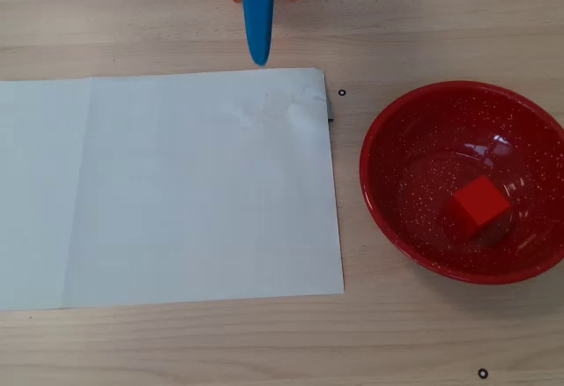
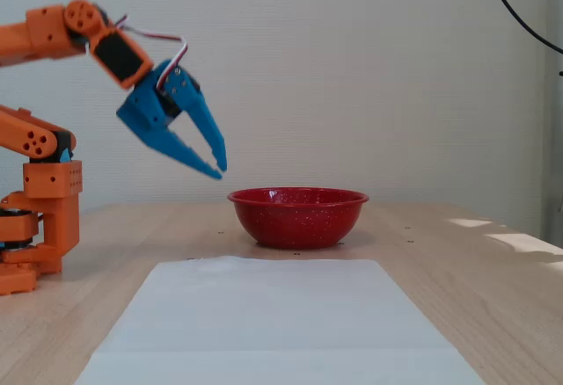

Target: Grasp the red cube and put it in the red bowl

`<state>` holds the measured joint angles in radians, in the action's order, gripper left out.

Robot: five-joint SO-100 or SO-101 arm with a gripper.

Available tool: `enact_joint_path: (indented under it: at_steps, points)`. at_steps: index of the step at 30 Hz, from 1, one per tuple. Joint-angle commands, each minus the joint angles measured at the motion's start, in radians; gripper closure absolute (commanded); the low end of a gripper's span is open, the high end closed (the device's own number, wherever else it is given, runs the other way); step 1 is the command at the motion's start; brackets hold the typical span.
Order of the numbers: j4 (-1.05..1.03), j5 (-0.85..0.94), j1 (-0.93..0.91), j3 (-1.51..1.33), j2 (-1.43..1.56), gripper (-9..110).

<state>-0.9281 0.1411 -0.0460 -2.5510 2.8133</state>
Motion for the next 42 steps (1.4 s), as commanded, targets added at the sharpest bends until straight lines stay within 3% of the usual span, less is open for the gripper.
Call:
enact_joint_path:
  at_steps: [1, 9, 18, 34, 42]
  points:
    - [0.124, 0.017, 0.026, -0.026, 0.094, 101]
    - [0.402, 0.035, 0.029, -0.334, 0.275, 101]
    - [0.506, -0.021, 0.041, -0.589, 0.43, 101]
    - [0.02, 0.063, 0.038, -0.591, 0.48, 101]
    - [0.011, 0.061, 0.025, -0.591, 0.48, 101]
